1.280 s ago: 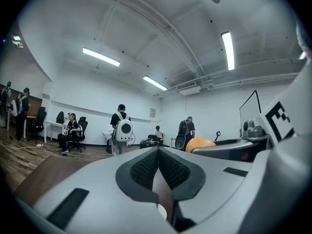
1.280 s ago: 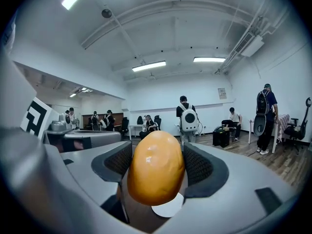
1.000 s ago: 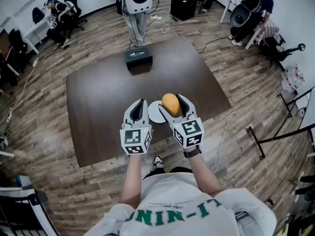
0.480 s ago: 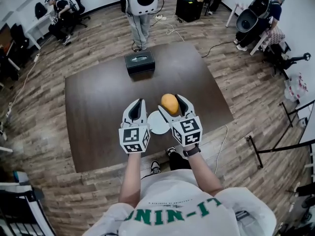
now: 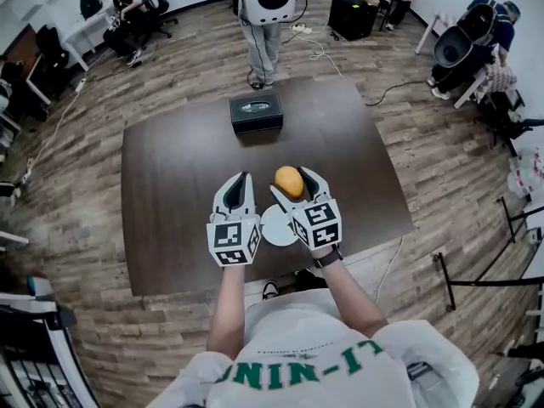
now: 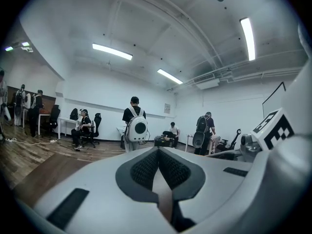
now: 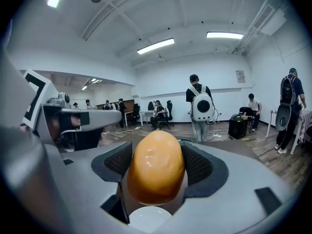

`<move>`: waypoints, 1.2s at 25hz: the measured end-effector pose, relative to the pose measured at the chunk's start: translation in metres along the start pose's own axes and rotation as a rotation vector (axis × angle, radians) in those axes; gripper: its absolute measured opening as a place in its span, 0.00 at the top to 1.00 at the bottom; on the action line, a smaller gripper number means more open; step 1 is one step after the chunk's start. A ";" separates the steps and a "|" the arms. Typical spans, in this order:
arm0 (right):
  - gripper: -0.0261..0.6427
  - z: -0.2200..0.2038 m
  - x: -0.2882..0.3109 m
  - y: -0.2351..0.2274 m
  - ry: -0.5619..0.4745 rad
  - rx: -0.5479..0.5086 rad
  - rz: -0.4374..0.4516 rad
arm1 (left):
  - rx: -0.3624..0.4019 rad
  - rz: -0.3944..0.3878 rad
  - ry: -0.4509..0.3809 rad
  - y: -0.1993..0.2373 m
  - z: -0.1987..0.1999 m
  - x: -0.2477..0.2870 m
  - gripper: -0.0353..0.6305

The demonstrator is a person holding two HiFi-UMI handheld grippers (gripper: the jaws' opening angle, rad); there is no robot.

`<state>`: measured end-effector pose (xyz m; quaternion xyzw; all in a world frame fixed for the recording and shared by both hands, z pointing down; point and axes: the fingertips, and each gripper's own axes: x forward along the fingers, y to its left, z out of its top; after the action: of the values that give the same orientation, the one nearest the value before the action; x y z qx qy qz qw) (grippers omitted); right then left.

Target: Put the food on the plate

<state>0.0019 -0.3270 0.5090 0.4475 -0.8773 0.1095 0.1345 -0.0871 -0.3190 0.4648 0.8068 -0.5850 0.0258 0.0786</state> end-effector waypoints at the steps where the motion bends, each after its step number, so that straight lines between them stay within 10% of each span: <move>1: 0.46 -0.005 0.006 -0.001 0.013 0.004 0.008 | 0.000 0.005 0.002 0.002 -0.001 0.002 0.93; 30: 0.46 -0.208 0.076 0.011 0.382 0.172 0.076 | -0.028 0.047 0.099 0.030 -0.051 0.018 0.93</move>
<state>-0.0211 -0.3132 0.7286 0.3949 -0.8395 0.2722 0.2554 -0.1073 -0.3370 0.5208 0.7893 -0.5996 0.0593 0.1182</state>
